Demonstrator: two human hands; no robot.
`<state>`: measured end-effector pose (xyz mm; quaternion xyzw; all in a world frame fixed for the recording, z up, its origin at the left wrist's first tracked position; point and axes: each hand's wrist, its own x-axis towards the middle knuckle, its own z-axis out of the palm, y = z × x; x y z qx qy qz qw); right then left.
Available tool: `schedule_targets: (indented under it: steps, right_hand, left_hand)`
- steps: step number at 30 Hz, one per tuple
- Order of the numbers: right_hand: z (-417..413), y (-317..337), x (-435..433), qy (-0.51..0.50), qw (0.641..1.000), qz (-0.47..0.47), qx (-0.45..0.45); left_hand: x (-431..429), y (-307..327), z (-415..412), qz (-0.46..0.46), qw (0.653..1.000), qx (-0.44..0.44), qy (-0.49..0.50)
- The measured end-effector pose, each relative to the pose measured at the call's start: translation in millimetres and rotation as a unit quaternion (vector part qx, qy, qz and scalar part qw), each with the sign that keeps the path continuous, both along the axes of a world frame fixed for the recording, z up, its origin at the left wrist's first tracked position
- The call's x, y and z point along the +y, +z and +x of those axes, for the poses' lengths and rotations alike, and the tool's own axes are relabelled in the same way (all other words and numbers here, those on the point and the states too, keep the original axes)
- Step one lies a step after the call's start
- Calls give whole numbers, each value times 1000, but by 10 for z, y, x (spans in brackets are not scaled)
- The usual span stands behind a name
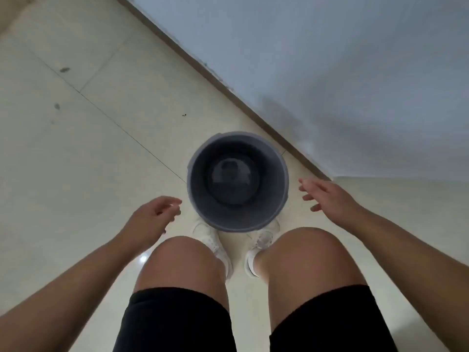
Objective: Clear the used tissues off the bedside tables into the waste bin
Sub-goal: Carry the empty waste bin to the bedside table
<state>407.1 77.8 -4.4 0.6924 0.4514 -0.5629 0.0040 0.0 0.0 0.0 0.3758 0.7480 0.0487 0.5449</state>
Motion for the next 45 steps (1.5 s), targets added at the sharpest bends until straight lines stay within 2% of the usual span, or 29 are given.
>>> schedule_targets:
  steps: [2, 5, 7, 10, 15, 19, 24, 28, 32, 36, 45]
  right_hand:
    - [-35, -345, 87, 10, 995, -92, 21]
    - [-122, -762, 270, -14, 969, -224, 100]
    - [-167, -830, 335, -47, 961, -242, 126]
    - [-242, -529, 385, -34, 975, -185, 120]
    - [-376, 624, 402, -5, 993, -88, 83]
    - [-608, 2025, 398, 38, 998, -15, 45]
    - [-973, 3815, 328, 83, 995, 62, 11]
    - [-1214, 4709, 312, 142, 984, 105, -20]
    - [-1537, 5149, 401, 215, 970, 114, -8]
    - [-2228, 5324, 370, 313, 942, 124, 6]
    - [-4374, 5332, -212, 513, 848, 128, 38]
  left_hand:
    - [153, -379, -10, -38, 998, -36, 32]
    - [393, -761, 5, -123, 975, -162, 90]
    - [460, -830, 48, -127, 965, -209, 98]
    - [488, -606, 49, -90, 965, -216, 118]
    - [384, 472, -21, -46, 964, -220, 141]
    - [219, 1940, -84, -19, 967, -192, 165]
    - [-67, 3860, -255, 45, 971, -107, 210]
    - [-384, 4774, -367, 84, 962, -90, 244]
    - [-785, 5146, -504, 108, 942, -100, 303]
    - [-1332, 5289, -792, 129, 912, -85, 380]
    - [-2716, 5227, -1855, 151, 815, -66, 556]
